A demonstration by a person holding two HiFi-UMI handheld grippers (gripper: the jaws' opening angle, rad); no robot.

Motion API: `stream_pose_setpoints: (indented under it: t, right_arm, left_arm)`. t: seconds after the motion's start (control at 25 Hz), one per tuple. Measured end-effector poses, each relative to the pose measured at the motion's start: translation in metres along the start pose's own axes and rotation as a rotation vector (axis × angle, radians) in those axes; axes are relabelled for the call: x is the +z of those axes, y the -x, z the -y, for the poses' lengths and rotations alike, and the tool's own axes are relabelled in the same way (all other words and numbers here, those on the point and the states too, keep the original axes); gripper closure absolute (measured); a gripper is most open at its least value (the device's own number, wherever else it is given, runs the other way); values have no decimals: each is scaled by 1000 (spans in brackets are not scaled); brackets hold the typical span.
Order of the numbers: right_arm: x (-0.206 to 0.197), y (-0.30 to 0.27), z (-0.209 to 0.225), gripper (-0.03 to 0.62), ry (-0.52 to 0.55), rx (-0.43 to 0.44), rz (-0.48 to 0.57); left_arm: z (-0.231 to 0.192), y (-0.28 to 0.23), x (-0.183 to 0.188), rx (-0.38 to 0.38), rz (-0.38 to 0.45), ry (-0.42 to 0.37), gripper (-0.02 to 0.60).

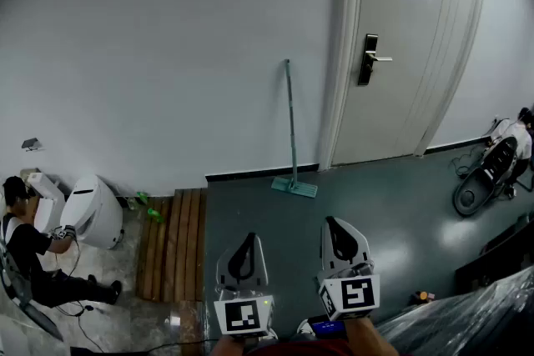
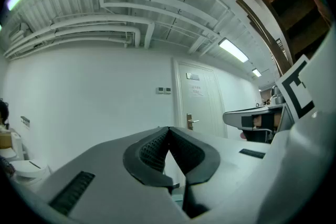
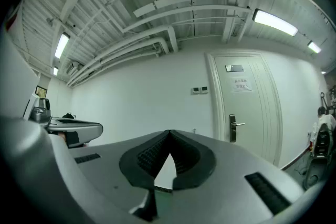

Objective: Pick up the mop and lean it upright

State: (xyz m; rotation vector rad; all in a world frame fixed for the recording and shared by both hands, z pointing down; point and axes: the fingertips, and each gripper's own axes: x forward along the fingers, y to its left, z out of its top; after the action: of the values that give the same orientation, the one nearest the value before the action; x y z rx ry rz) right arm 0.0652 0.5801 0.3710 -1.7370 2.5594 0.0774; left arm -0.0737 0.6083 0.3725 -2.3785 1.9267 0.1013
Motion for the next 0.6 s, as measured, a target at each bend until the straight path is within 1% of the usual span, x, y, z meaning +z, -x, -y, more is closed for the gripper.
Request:
stream_pose_setpoints:
  t: [0.32, 0.6]
  right_arm:
    - [-2, 7, 16, 577, -5, 7, 7]
    - [0, 11, 44, 577, -34, 11, 20]
  left_arm:
    - [19, -4, -3, 4, -3, -5, 568]
    - [44, -17, -4, 16, -9, -9, 568]
